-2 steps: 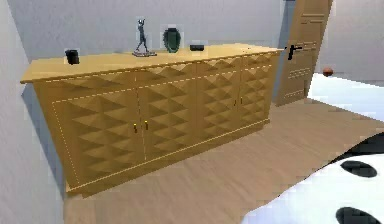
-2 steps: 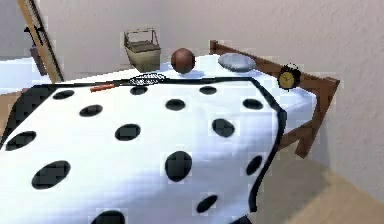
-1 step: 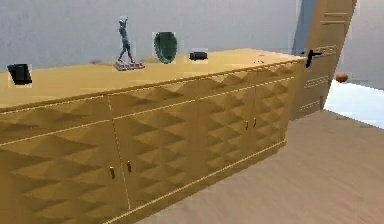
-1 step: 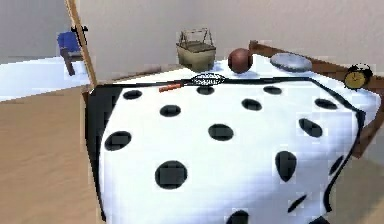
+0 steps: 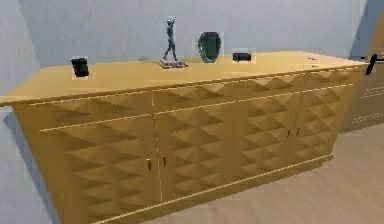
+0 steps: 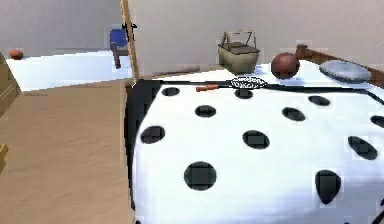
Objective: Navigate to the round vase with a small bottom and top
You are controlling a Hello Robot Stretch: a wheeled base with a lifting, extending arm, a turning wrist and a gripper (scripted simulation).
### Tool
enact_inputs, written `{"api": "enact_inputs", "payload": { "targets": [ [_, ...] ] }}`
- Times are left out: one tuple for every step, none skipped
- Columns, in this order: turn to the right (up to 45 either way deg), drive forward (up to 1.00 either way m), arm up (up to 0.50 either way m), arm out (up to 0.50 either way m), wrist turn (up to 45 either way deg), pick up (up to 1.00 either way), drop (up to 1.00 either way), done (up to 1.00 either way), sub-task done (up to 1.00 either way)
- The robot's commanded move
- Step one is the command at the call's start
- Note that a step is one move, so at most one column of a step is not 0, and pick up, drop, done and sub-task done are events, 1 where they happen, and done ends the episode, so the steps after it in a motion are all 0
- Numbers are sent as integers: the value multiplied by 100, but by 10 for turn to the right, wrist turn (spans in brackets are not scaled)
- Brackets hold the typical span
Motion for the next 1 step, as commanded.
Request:
{"api": "enact_inputs", "payload": {
  "targets": [
    [0, 45, 0, 0, 0, 0, 0, 0, 0]
  ]
}}
